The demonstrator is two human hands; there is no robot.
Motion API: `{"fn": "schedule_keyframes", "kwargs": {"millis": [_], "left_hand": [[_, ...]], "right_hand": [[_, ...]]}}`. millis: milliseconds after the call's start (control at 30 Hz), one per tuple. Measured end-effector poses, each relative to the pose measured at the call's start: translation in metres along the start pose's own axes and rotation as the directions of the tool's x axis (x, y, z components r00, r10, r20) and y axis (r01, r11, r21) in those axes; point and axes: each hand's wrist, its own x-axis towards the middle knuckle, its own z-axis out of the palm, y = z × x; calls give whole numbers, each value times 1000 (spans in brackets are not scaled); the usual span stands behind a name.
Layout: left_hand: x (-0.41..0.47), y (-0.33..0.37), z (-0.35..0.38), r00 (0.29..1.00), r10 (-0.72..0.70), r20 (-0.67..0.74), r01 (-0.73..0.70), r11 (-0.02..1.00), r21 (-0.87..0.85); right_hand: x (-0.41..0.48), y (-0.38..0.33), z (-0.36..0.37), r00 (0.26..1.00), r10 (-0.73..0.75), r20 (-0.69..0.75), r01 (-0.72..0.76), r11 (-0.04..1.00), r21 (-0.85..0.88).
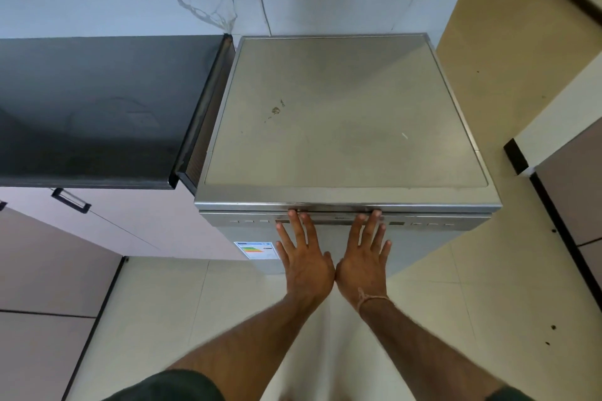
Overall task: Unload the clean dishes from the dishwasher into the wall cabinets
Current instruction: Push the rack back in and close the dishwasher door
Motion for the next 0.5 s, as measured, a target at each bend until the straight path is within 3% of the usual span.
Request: {"fn": "schedule_keyframes", "kwargs": {"millis": [200,500], "left_hand": [[-6,3,-16,998,-3,67,2,1000,14],[-16,10,-66,984,21,179,-25,999,21]], "right_hand": [[-11,-6,-32,994,31,107,-36,998,42],[-9,-18,-86,990,72,119,-69,997,-23]]}}
